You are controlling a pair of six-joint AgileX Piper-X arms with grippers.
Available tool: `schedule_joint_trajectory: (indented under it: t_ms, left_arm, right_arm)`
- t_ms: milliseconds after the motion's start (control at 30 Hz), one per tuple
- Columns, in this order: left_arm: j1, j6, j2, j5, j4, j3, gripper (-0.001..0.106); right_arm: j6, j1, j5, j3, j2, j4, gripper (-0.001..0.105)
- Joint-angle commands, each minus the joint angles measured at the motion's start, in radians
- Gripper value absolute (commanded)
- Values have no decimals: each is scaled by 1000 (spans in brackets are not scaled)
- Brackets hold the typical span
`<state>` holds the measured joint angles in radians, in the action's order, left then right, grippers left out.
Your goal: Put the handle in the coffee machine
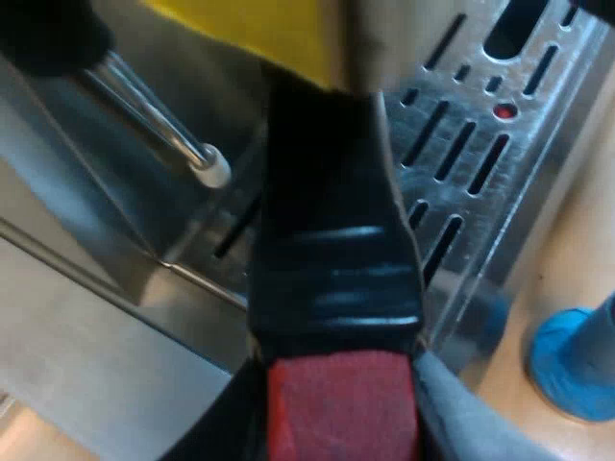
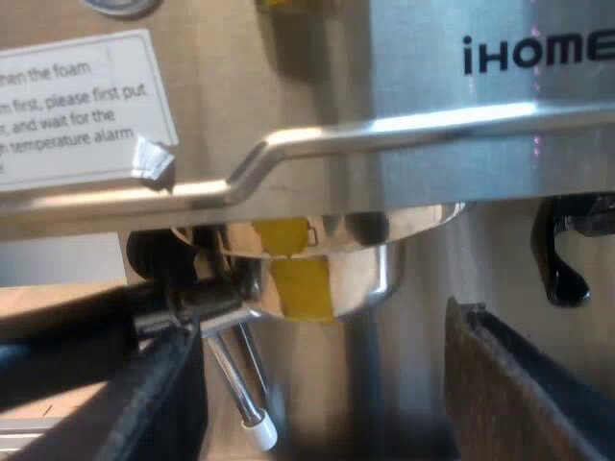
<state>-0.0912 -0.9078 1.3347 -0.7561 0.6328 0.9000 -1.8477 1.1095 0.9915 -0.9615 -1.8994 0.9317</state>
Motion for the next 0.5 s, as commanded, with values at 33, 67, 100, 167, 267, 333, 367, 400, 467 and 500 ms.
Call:
schedule_joint_trajectory:
  t_ms: [33,67,100,167,267,333,367,400,467,500]
  left_arm:
    - [-9,-11,-21,-61,-21,24,0]
    - [-15,-11,-21,-96,-5,30,0]
    - [-15,-9,-24,-115,0,30,0]
    - [-15,-6,-23,-118,5,30,0]
    - [-15,-6,-23,-143,13,30,0]
    - [-15,1,-23,-160,20,30,0]
    - [-12,4,-23,-163,20,30,0]
    - [-10,11,-23,-162,17,30,0]
    - [-8,16,-23,-162,14,30,0]
    - [-8,16,-23,-162,8,30,0]
  right_arm:
    - [-15,2,-5,-2,15,7,56]
    - [-15,2,-5,-2,15,7,56]
    - [-15,2,-5,-2,15,7,56]
    - [-15,2,-5,-2,15,7,56]
    - [-15,2,-5,-2,15,7,56]
    - [-15,2,-5,-2,15,7,56]
    - [-15,2,-5,-2,15,7,56]
    - [-15,2,-5,-2,15,7,56]
    - [-15,2,-5,-2,15,7,56]
    - [-15,2,-5,-2,15,7,56]
